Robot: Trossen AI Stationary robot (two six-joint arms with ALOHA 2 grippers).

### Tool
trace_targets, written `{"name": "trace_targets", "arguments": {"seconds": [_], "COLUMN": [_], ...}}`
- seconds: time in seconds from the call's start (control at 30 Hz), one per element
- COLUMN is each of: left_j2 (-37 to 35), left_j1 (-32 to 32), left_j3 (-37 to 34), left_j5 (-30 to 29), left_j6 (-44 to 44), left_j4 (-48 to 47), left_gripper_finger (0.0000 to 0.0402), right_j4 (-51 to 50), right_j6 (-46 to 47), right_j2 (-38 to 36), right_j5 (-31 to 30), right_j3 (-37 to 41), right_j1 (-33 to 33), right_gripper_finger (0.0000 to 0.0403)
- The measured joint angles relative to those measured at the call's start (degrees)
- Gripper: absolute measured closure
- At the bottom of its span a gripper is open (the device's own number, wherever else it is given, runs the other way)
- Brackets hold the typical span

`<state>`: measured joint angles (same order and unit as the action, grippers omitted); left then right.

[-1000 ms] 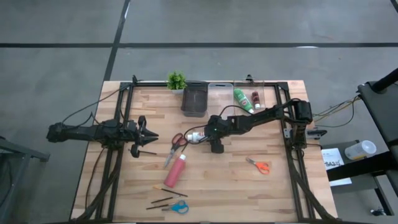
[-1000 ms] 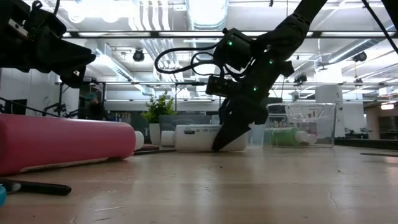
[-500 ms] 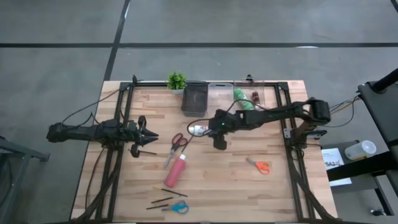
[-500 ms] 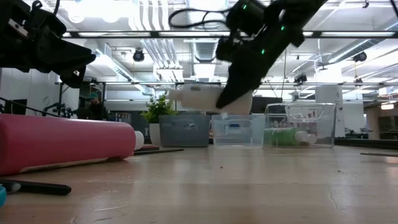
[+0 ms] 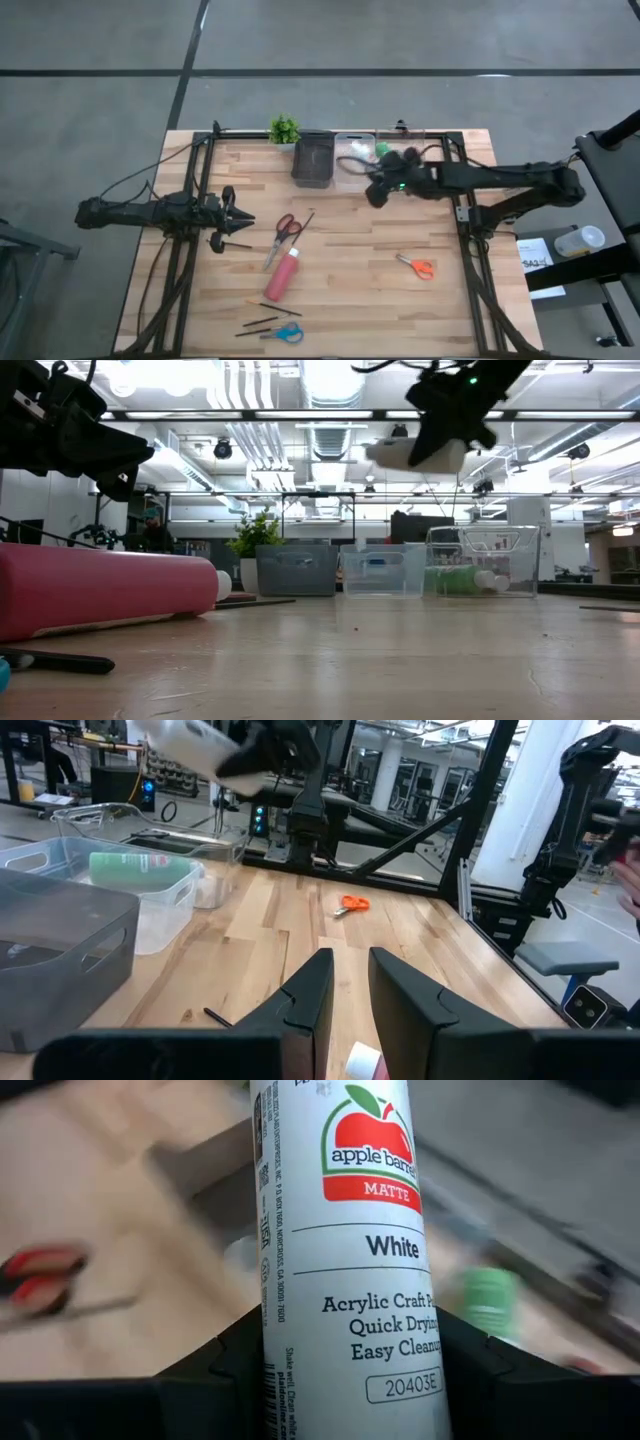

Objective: Pick & Place Paint Supplies
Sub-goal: Put the white paint bottle into the transparent bin

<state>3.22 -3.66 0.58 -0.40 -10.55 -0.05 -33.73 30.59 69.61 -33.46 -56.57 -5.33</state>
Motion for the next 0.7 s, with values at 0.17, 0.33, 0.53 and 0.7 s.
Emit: {"name": "trace_targets", "arguments": {"seconds": [0.17, 0.33, 0.53, 0.7], "left_j2": [0.00, 0.00, 0.02, 0.02], "left_j1": [-0.01, 0.00, -0.02, 0.00], "left_j3": [-0.01, 0.00, -0.02, 0.00], "left_j5": [0.00, 0.00, 0.00, 0.00], "left_j6": [-0.01, -0.02, -0.02, 0.00], "left_j4": [-0.02, 0.00, 0.00, -0.02], "left_gripper_finger": [0.0325, 0.0325, 0.0325, 0.0324], "right_j4": [-3.73, -4.27, -4.14, -0.17], "right_j6": [5.98, 10.13, 18.85, 18.93], "right_j2": [-5.57, -9.66, -12.67, -12.85], "right_j5": [-5.20, -7.73, -8.05, -4.76], "right_j3": [2.16, 6.21, 13.06, 16.75], "right_j1": [-0.02, -1.91, -8.70, -16.34], "right_gripper_finger": [0.0220, 0.0220, 0.0220, 0.0220]}}
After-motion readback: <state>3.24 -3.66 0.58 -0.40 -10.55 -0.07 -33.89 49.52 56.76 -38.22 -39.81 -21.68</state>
